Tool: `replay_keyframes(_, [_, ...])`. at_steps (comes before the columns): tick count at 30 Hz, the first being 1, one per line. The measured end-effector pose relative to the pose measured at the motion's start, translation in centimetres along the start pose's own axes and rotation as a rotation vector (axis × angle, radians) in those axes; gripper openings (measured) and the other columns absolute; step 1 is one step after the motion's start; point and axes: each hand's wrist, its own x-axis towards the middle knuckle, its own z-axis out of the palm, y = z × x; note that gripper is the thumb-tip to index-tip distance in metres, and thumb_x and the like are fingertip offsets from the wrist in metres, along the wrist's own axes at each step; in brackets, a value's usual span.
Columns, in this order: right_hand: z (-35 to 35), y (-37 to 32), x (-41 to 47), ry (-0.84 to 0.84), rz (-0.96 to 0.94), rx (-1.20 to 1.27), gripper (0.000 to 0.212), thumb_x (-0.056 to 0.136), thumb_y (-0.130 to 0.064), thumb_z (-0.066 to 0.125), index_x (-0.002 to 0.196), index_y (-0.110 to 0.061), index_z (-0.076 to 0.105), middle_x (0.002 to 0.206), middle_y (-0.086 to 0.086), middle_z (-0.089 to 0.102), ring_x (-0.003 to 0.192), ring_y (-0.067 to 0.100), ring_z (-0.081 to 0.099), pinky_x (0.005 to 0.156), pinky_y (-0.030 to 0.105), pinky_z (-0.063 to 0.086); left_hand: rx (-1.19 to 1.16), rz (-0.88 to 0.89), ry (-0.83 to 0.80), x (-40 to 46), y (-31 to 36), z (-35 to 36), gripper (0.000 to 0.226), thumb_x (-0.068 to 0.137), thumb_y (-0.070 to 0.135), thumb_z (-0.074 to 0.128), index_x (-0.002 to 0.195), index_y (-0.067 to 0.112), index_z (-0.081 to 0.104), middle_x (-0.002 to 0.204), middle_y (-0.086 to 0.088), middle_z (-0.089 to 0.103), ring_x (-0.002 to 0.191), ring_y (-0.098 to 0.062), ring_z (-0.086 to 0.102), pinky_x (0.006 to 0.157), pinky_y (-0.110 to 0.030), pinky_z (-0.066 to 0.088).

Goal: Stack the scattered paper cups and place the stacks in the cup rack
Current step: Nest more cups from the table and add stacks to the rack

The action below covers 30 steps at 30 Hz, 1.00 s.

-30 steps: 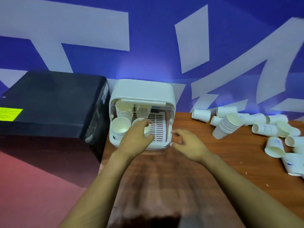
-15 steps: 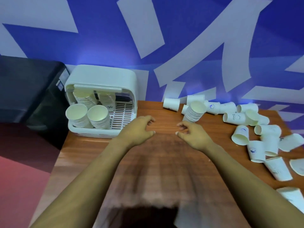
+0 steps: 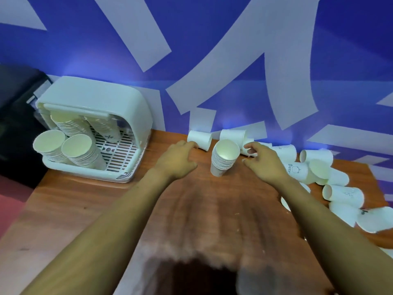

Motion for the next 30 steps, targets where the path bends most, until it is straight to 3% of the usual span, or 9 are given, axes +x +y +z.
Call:
replay_keyframes(7, [-0.2, 3.0, 5.5, 0.01, -0.058, -0.104, 0.057, 0.079, -0.017, 0.065, 0.133, -0.023, 0.045, 0.132, 0.004, 0.047, 0.114, 0.025, 0.051, 0.092, 0.041, 0.046, 0.23, -0.021, 0.04, 6.5, 0.1, 1.3, 0.064, 0.08, 0.019, 0.061, 0.14, 0.026, 0.038, 0.141, -0.003, 0.041, 0.124, -0.028, 0.04, 0.099, -0.04, 0.042])
replay_keyframes(19, [2.6, 5.4, 11.1, -0.03, -0.091, -0.179, 0.075, 0.073, -0.03, 0.074, 0.139, -0.027, 0.037, 0.141, -0.005, 0.041, 0.122, 0.025, 0.043, 0.095, 0.041, 0.042, 0.559, 0.089, -0.065, 14.5, -1.5, 5.8, 0.074, 0.086, 0.018, 0.058, 0.148, 0.026, 0.017, 0.15, -0.002, 0.028, 0.139, -0.028, 0.023, 0.106, -0.042, 0.033])
replay_keyframes(25, [3.7, 5.8, 12.4, -0.009, -0.102, -0.166, 0.071, 0.074, -0.03, 0.073, 0.136, -0.031, 0.038, 0.136, -0.007, 0.048, 0.119, 0.02, 0.048, 0.095, 0.039, 0.045, 0.591, 0.06, -0.054, 15.0, -1.9, 6.9, 0.067, 0.083, 0.02, 0.059, 0.142, 0.027, 0.028, 0.135, -0.008, 0.033, 0.123, -0.029, 0.037, 0.097, -0.04, 0.036])
replay_keyframes(30, [3.3, 5.6, 11.6, -0.011, -0.089, -0.132, 0.071, 0.073, -0.04, 0.072, 0.134, -0.038, 0.036, 0.134, -0.011, 0.047, 0.119, 0.017, 0.049, 0.091, 0.04, 0.049, 0.545, 0.077, -0.039, 14.3, -2.5, 7.2, 0.053, 0.087, 0.023, 0.057, 0.135, 0.023, 0.034, 0.138, -0.002, 0.041, 0.127, -0.026, 0.039, 0.1, -0.04, 0.034])
